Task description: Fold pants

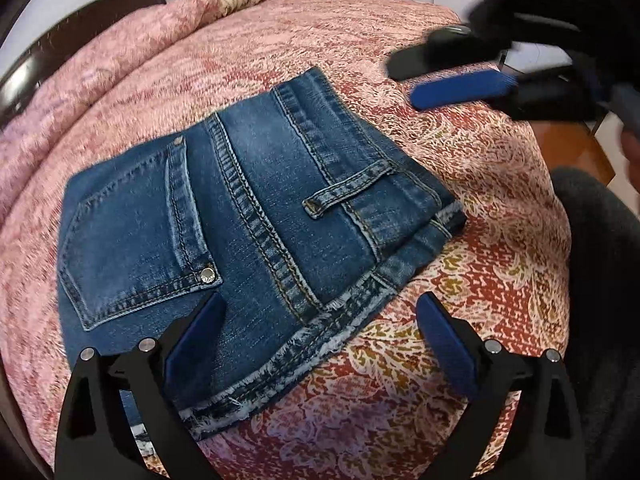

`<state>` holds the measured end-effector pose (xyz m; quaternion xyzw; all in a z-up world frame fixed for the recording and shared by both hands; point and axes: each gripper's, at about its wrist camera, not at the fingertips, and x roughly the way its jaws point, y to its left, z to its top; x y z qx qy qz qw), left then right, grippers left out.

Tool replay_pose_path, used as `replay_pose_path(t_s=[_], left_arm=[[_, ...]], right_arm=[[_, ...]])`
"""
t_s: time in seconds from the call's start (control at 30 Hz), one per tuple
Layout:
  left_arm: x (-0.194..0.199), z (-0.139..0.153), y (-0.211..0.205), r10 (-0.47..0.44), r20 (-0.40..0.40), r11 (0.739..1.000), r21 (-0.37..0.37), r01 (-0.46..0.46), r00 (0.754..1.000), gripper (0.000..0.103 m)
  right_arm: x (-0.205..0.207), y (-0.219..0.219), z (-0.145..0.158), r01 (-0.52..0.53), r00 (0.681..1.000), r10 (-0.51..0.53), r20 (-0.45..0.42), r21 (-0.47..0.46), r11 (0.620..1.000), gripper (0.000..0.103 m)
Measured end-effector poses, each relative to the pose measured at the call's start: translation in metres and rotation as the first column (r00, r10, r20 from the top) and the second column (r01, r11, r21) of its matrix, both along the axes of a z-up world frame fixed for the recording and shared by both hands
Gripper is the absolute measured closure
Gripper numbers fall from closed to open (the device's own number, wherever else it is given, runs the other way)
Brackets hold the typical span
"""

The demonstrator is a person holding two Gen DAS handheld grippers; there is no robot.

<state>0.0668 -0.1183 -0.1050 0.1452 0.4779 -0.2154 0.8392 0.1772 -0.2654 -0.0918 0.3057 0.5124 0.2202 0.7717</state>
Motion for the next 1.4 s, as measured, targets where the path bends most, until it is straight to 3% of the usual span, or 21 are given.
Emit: replay_pose_path(t_s=[0.23,0.3,0.4,0.53,0.67,0.73,0.77,0.8,0.97,1.07,1.2,1.23,1.3,1.33,1.4], left_arm=[[0.005,-0.006,-0.005,0.016,-0.012,1.000,0.002,-0.016,1.000,0.004],[0.008,-0.005,-0.005,0.026,-0.017,1.000,-0.006,-0.026,1.000,0.004],[0.011,-0.003,-0.004,0.046,-0.023,0.999,-0.026,-0.047,0.999,0.004],[0.025,-0.002,0.001,0.086,-0.034,0.994,-0.067,-0.088,0.996,0.002],[0.036,-0.003,0.001,0.140,-0.031,0.985,-0.096,-0.142,0.990,0.002],[0.040,-0.007,0.002,0.170,-0.034,0.979,-0.110,-0.172,0.985,0.002],[0.036,-0.009,-0.001,0.169,-0.025,0.980,-0.100,-0.170,0.985,0.002],[0.033,-0.010,-0.004,0.159,-0.010,0.984,-0.082,-0.160,0.987,0.002],[0.028,-0.002,0.006,0.148,-0.035,0.983,-0.108,-0.151,0.988,0.002],[0.014,0.012,0.024,0.165,-0.027,0.976,-0.138,-0.167,0.986,0.002],[-0.007,0.014,0.047,0.172,0.025,0.983,-0.067,-0.170,0.985,0.002],[-0.012,0.012,0.055,0.189,0.032,0.981,-0.040,-0.187,0.982,0.002],[-0.016,0.007,0.066,0.214,0.018,0.977,-0.027,-0.213,0.977,0.002],[-0.016,0.001,0.072,0.227,0.016,0.974,-0.025,-0.227,0.974,0.002],[-0.016,-0.005,0.072,0.223,0.017,0.975,-0.012,-0.223,0.975,0.002]], right_arm=[[0.052,0.013,-0.013,0.020,1.000,-0.017,0.019,-0.207,0.978,0.078],[0.056,0.016,-0.016,0.011,0.999,-0.002,0.042,-0.224,0.975,0.078],[0.058,0.034,-0.005,-0.051,0.987,0.102,0.122,-0.363,0.930,0.099],[0.062,0.052,0.015,-0.110,0.959,0.213,0.186,-0.449,0.887,0.100],[0.076,0.043,0.012,-0.077,0.967,0.178,0.180,-0.462,0.884,0.100],[0.079,0.038,-0.012,-0.078,0.982,0.152,0.113,-0.490,0.868,0.101],[0.080,0.032,-0.032,-0.090,0.989,0.134,0.060,-0.469,0.879,0.100],[0.077,0.024,-0.040,-0.057,0.993,0.096,0.074,-0.418,0.907,0.100],[0.055,-0.004,-0.027,0.070,0.993,-0.044,0.107,-0.248,0.966,0.095],[0.030,0.006,-0.013,-0.033,0.993,0.051,0.102,-0.172,0.985,0.095],[-0.003,0.028,-0.003,-0.162,0.979,0.174,0.105,-0.118,0.980,0.095],[-0.008,0.034,-0.007,-0.194,0.975,0.204,0.089,-0.113,0.975,0.095],[-0.010,0.043,-0.030,-0.220,0.974,0.227,0.014,-0.207,0.953,0.095],[-0.010,0.042,-0.046,-0.220,0.974,0.226,0.009,-0.195,0.956,0.095],[-0.012,0.036,-0.049,-0.183,0.983,0.185,-0.001,-0.135,0.974,0.095]])
